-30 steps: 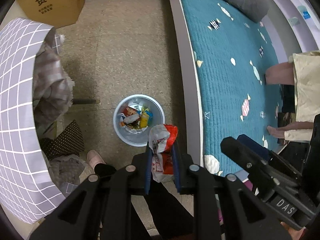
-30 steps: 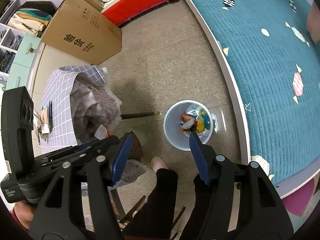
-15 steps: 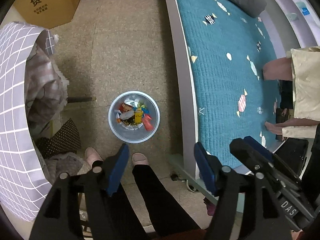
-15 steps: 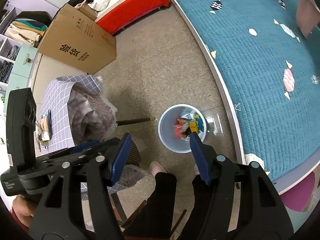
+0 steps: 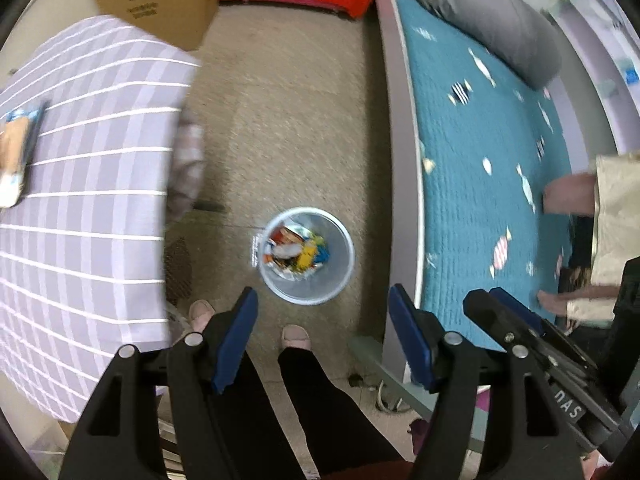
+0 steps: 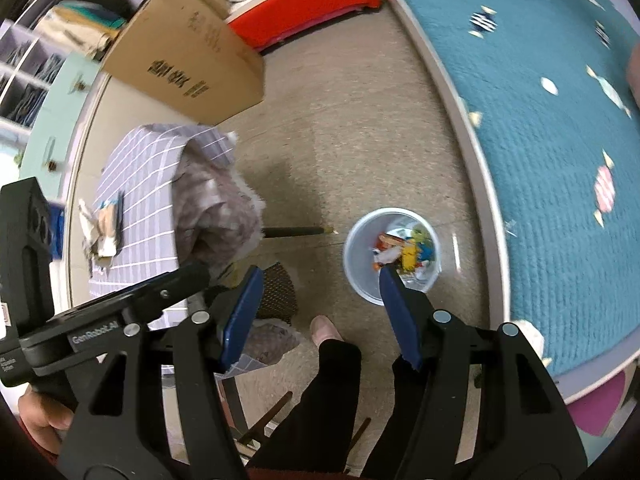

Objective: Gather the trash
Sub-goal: 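Swing both open grippers back toward the table, then move the open left gripper toward the folded newspaper bundle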

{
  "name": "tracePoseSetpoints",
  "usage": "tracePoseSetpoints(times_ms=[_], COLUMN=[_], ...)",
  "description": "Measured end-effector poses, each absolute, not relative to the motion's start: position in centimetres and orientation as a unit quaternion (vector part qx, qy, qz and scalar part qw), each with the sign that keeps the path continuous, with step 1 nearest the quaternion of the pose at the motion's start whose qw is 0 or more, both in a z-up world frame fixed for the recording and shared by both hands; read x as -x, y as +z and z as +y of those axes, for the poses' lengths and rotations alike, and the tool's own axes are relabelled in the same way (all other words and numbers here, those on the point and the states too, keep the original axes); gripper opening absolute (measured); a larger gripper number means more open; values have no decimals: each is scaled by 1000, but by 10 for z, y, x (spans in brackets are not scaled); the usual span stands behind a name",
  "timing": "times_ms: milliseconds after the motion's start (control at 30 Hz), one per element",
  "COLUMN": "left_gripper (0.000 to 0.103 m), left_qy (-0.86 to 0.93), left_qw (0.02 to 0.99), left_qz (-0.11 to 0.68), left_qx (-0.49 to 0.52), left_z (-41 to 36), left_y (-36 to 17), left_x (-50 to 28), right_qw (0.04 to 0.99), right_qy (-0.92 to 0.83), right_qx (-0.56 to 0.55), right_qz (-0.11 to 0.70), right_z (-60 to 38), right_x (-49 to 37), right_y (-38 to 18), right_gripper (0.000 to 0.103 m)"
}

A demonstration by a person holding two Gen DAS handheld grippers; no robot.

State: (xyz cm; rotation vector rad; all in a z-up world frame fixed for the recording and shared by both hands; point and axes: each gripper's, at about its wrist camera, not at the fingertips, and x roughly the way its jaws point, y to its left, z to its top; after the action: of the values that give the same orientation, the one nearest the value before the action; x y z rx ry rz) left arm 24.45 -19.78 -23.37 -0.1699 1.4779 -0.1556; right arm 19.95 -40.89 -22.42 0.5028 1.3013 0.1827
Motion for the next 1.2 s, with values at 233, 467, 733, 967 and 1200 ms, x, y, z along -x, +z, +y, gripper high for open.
tracePoseSetpoints(times_ms=[233,467,733,967,1200], left_gripper=[66,66,66,66,66], left_qy=[2,97,163,186,195], left_qw=[765,791,800,785,771], left_qz=[630,575,541,552,563], left_qx=[129,183,199,211,224], left_z=[-99,21,142,221,273], left_y=[-202,-170,-153,-165,-182], left_x=[-236,-222,-228,-237,-248], right_qw=[766,763,769,780,776], right_qy=[156,229,266,270,260], right_qx=[-185,-125,-65,-18,3], right_qz=[596,592,578,564,576], right_z=[-321,-205,-89,-13,17], right_x=[-231,-262,-296,-328,-355], right_y=[-206,-192,-189,-197,-215], right_gripper=[60,60,60,60,50])
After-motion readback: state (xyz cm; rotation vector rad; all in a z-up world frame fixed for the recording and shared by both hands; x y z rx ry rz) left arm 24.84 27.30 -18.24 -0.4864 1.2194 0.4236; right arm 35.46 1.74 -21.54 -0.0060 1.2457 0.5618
